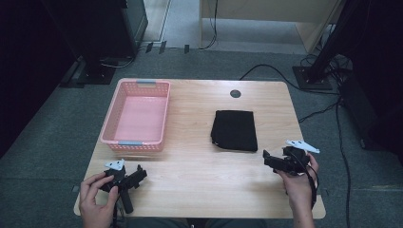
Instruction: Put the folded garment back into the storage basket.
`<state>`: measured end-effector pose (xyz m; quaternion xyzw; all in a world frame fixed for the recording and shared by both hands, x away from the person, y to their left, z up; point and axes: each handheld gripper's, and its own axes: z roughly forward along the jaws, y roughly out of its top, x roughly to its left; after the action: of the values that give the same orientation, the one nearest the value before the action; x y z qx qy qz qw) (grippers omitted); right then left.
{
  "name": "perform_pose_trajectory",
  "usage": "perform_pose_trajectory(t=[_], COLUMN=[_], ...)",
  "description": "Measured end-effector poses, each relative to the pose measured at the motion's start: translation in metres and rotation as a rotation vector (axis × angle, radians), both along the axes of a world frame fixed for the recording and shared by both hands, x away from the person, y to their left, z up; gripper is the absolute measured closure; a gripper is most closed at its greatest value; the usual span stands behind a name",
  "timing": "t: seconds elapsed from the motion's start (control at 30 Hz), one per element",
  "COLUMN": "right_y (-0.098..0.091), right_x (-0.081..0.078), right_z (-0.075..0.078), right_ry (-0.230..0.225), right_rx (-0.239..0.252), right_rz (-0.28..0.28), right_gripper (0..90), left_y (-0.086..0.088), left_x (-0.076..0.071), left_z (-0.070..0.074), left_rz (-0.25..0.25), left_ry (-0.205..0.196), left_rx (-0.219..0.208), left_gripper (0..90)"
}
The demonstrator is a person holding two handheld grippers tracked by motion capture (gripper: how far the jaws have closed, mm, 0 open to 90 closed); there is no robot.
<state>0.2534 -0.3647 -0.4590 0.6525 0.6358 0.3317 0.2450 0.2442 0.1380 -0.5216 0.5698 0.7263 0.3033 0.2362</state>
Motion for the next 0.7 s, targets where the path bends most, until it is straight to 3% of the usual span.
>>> perform_pose_trajectory(t=[0.7], right_y=[0.029], right_x=[0.036], right_z=[0.013], right_ry=[0.004], right_rx=[0.018], right_rz=[0.053], right_gripper=[0.5], left_y=[0.0], left_x=[0.0], left_z=[0.0], left_rz=[0.001], left_ry=[-0.002], left_rx=[-0.001], left_gripper=[0.0])
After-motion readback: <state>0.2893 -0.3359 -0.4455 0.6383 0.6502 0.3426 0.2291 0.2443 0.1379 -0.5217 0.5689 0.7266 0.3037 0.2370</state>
